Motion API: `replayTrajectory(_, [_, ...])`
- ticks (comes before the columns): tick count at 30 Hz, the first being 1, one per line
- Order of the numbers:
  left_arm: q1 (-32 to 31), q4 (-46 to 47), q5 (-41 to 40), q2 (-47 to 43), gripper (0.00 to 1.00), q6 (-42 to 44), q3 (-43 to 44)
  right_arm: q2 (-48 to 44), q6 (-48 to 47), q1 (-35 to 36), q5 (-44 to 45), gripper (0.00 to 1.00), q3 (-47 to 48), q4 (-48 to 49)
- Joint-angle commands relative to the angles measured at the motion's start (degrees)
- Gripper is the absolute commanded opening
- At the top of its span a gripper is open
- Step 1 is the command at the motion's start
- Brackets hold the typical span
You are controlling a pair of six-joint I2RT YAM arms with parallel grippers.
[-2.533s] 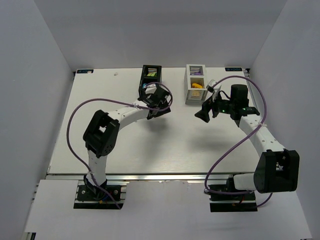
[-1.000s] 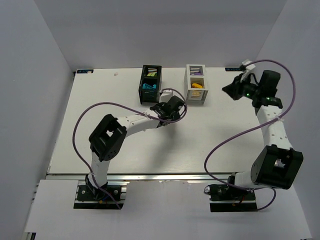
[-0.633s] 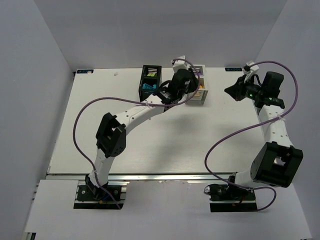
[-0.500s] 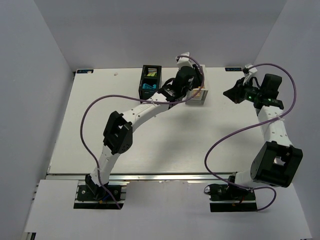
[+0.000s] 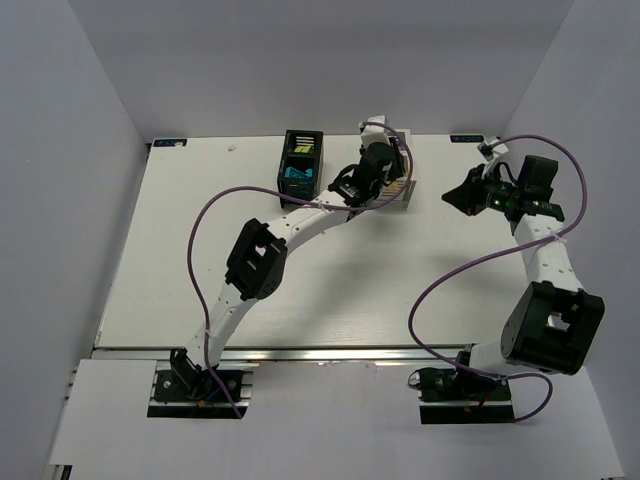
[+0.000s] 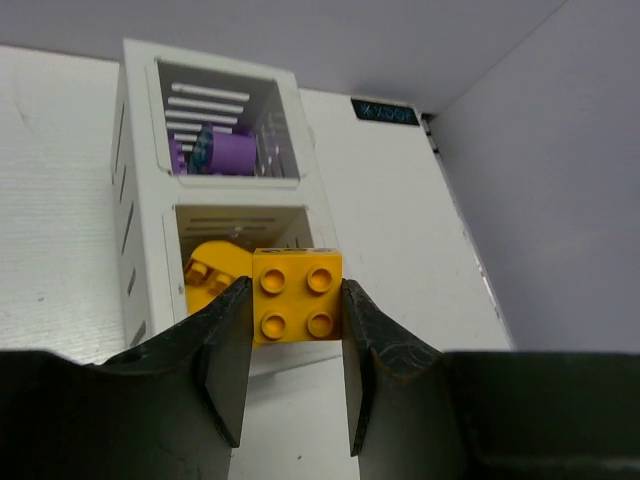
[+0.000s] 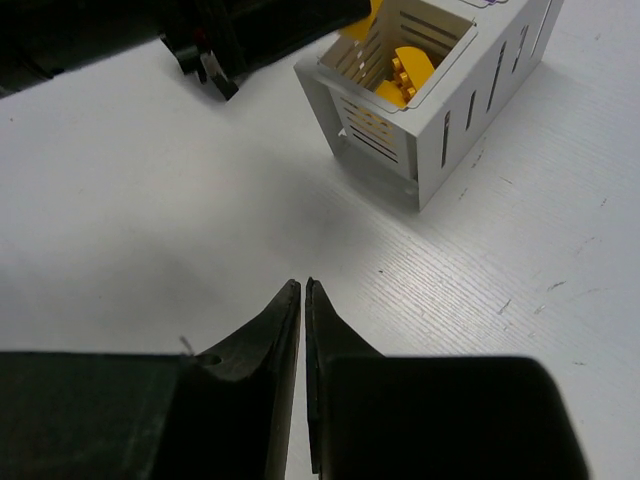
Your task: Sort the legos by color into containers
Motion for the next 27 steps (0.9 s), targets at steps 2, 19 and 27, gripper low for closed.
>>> replayTrajectory(2, [0.62, 4.07, -2.09, -0.84, 0.11, 1.79, 3.83, -1.16, -1.41, -0.08, -1.75, 0.12, -0.62, -1.10])
replayTrajectory(19, [1.41, 1.08, -2.97, 3.91, 0.48, -0.23, 8.57, -1.60, -3.17, -0.08, -1.75, 0.36, -0.27, -2.94])
replayTrajectory(27, [1.50, -0.59, -2.53, 1.90, 0.76, -0.23, 9.99, -1.96, -5.10, -0.08, -1.49, 0.57, 0.08, -4.61])
